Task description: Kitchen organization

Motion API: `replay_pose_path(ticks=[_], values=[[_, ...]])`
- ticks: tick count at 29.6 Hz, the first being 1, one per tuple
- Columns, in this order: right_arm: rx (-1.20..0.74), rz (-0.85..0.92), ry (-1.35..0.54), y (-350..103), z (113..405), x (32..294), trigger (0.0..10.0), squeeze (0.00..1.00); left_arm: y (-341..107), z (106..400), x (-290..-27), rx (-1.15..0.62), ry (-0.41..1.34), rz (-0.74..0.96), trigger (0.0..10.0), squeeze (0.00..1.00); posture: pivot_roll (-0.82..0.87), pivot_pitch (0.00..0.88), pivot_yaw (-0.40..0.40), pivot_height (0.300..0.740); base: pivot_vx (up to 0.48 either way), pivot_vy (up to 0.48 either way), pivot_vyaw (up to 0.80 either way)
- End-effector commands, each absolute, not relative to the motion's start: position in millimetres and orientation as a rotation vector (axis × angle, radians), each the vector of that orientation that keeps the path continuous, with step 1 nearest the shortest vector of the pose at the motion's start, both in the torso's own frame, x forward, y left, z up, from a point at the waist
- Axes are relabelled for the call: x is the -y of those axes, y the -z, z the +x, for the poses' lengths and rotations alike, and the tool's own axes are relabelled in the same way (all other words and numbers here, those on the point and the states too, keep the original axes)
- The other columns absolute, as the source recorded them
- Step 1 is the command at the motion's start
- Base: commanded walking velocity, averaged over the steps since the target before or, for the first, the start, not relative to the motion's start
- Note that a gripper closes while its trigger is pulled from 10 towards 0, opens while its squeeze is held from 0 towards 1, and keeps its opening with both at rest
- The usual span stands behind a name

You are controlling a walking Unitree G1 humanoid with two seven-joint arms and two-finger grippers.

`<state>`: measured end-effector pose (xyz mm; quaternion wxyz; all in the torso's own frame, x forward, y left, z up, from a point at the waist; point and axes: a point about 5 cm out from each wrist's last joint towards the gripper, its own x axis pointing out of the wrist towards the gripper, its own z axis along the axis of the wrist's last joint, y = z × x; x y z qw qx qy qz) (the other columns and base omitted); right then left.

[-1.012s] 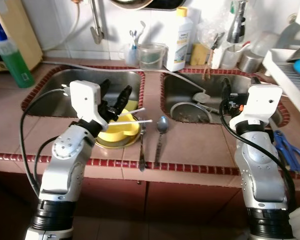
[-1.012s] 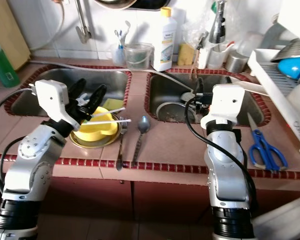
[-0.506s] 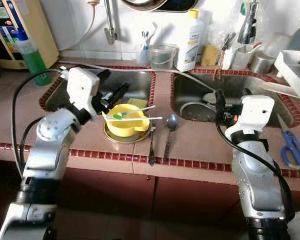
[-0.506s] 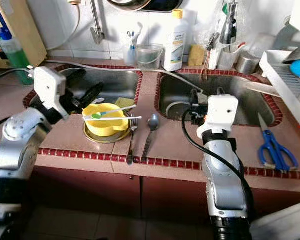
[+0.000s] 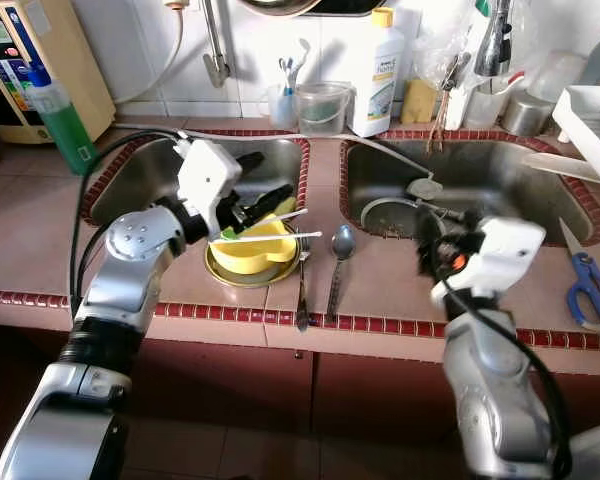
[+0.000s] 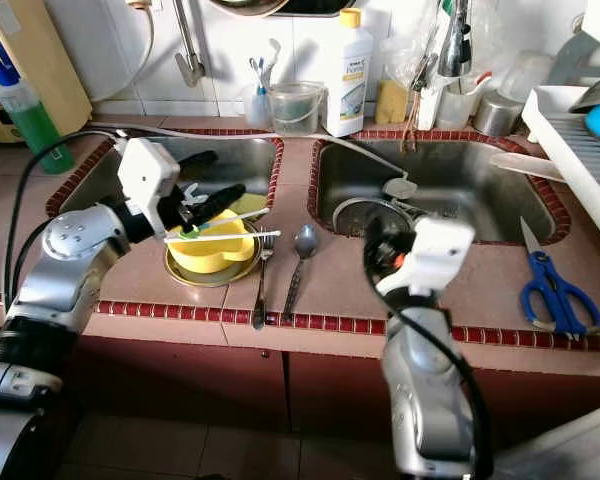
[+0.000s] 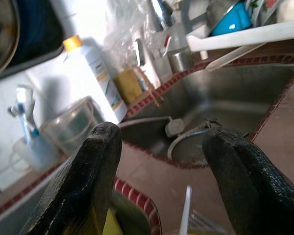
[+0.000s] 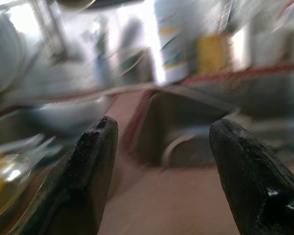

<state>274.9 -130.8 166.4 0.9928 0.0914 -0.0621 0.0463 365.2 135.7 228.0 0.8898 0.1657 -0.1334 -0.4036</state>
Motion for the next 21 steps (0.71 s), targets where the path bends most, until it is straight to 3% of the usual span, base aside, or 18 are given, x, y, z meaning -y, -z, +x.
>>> replay_pose_path(ticks=[1,8,14,21], values=[[0.123,0.191,-0.162,-173.9,269.6,120.7,10.0,0.0,-234.6,368.1,-136.1,0.288,0.854,0.386,10.0,0.0,-0.12,0.071,0.071,0.703,0.0,0.0,0.0],[0.044,0.137,-0.306,-170.0,252.5,106.4,10.0,0.0,-240.1,374.1,-134.8,0.291,0.892,0.424,10.0,0.0,-0.12,0.095,0.066,0.703,0.0,0.0,0.0],[0.034,-0.013,-0.357,-171.8,242.4,107.8,10.0,0.0,-244.7,377.9,-134.7,0.298,0.902,0.445,10.0,0.0,-0.13,0.11,0.067,0.703,0.0,0.0,0.0],[0.013,-0.068,-0.366,-170.4,238.4,112.7,10.0,0.0,-244.6,379.6,-135.9,0.294,0.914,0.478,10.0,0.0,-0.13,0.118,0.063,0.703,0.0,0.0,0.0]])
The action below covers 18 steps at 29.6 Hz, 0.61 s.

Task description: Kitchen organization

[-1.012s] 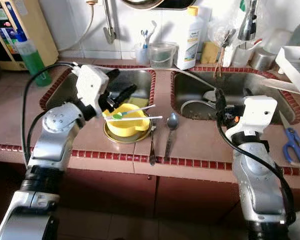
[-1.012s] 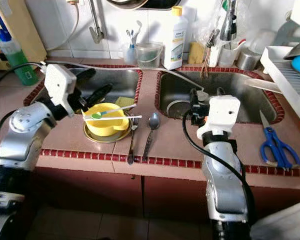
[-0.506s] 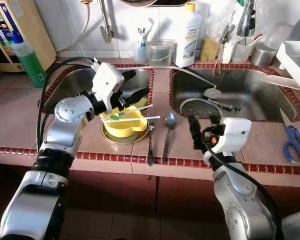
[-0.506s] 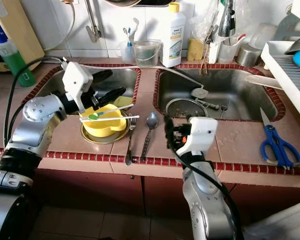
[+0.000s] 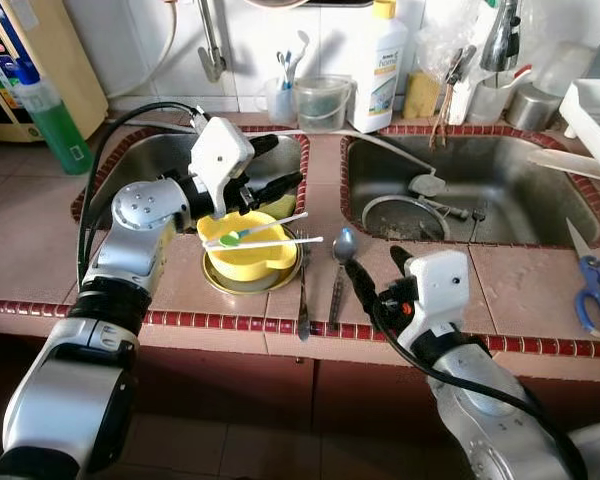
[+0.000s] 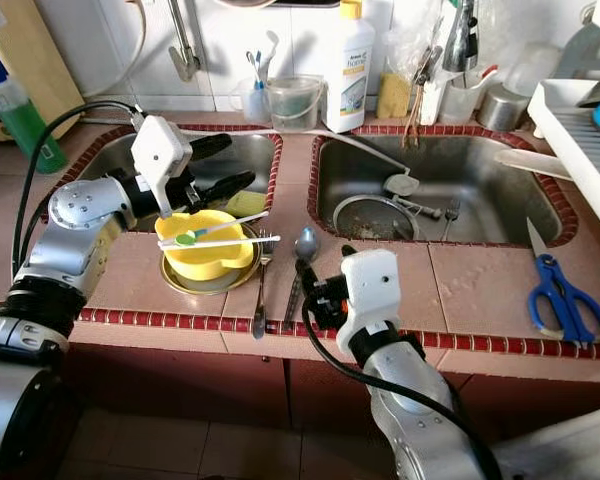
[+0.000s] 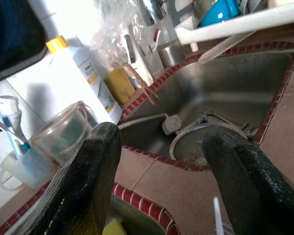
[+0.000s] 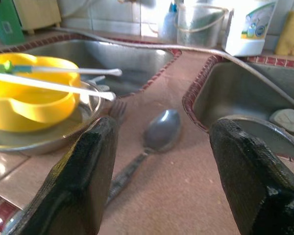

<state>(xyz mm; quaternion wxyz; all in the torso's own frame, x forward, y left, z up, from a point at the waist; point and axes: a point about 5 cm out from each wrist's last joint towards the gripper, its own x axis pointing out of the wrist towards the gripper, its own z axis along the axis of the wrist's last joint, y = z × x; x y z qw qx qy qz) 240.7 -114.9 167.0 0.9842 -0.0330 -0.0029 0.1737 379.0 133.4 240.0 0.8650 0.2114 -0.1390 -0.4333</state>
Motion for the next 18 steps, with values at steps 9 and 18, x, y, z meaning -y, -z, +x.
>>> replay_pose_path(ticks=[9,18], values=[[-0.003,-0.096,-0.382,-169.7,234.3,113.8,10.0,0.0,-239.1,379.9,-152.0,0.231,0.93,0.582,10.0,0.0,-0.12,0.126,0.062,0.703,0.0,0.0,0.0],[-0.012,-0.098,-0.388,-168.3,233.7,112.9,10.0,0.0,-239.6,382.4,-168.5,0.126,0.945,0.619,10.0,0.0,-0.11,0.124,0.059,0.703,0.0,0.0,0.0]])
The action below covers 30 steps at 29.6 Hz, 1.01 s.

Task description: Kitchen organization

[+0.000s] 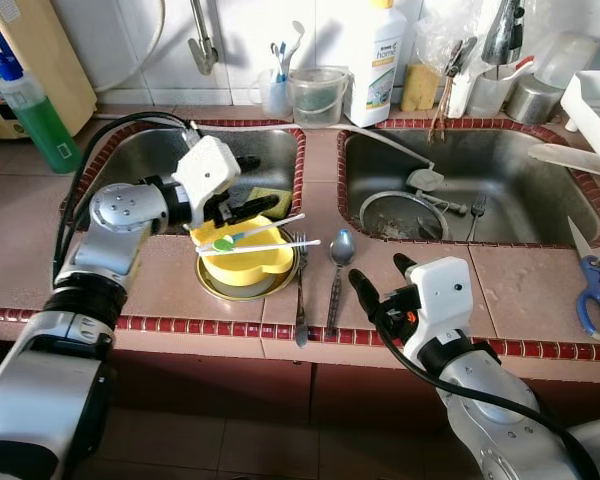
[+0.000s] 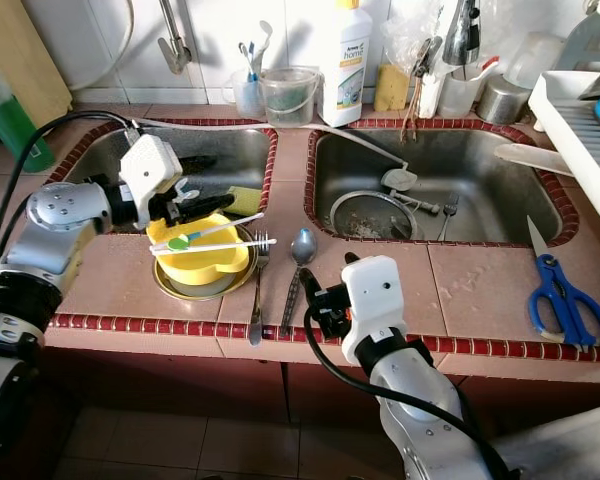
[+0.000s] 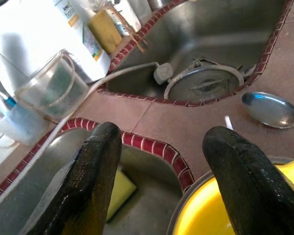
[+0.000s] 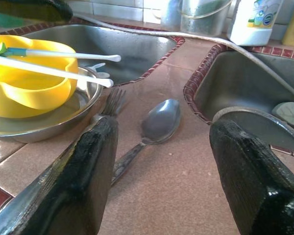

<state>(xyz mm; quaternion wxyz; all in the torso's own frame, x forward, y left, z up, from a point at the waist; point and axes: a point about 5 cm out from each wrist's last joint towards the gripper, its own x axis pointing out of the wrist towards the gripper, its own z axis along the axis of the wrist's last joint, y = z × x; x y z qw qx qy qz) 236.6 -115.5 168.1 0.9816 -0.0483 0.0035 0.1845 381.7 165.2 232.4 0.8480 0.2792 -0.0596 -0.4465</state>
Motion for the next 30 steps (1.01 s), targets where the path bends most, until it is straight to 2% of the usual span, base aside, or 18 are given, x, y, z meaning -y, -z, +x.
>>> replay_pose_path(ticks=[1,15,30], values=[[-0.012,-0.099,-0.389,-168.0,233.7,112.9,10.0,0.0,-239.7,382.6,-169.5,0.118,0.945,0.62,10.0,0.0,-0.11,0.124,0.059,0.703,0.0,0.0,0.0],[-0.024,-0.109,-0.388,-162.9,232.7,113.6,10.0,0.0,-240.2,373.9,-187.2,0.029,1.029,0.528,10.0,0.0,-0.1,0.113,0.059,0.703,0.0,0.0,0.0],[-0.03,-0.122,-0.391,-160.7,235.2,115.5,10.0,0.0,-227.1,361.1,-188.8,-0.037,1.105,0.598,10.0,0.0,-0.09,0.122,0.057,0.703,0.0,0.0,0.0]])
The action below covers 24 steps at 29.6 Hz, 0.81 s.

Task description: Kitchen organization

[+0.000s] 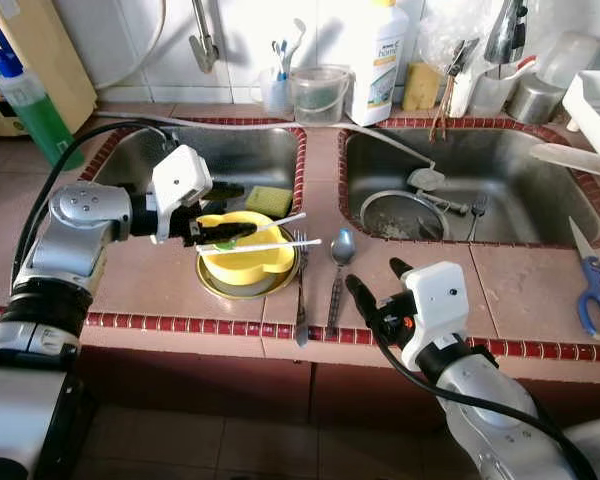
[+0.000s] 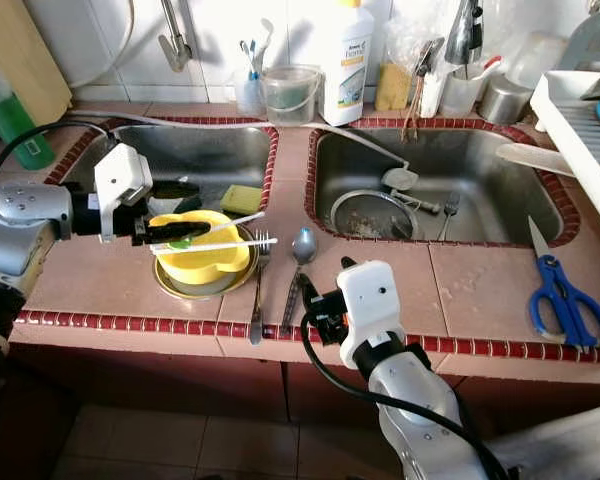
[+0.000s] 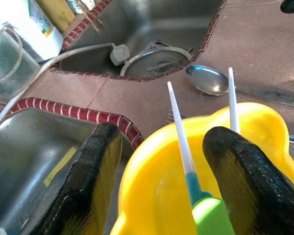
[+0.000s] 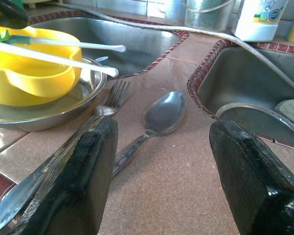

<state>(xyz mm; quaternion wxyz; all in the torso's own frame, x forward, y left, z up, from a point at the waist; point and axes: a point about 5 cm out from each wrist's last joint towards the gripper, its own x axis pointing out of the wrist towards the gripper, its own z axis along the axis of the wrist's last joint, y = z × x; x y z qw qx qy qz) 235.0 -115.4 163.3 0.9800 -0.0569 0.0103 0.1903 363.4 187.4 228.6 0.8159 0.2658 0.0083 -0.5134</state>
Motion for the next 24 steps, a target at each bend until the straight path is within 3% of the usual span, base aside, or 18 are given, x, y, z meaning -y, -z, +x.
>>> replay_pose_path(ticks=[1,24], values=[[-0.029,-0.123,-0.391,-160.8,235.5,115.5,10.0,0.0,-226.2,361.2,-187.6,-0.04,1.104,0.597,10.0,0.0,-0.09,0.124,0.058,0.703,0.0,0.0,0.0],[-0.028,-0.114,-0.358,-160.8,234.3,117.1,10.0,0.0,-225.6,367.2,-160.0,-0.048,1.149,0.586,10.0,0.0,-0.12,0.138,0.092,0.703,0.0,0.0,0.0]])
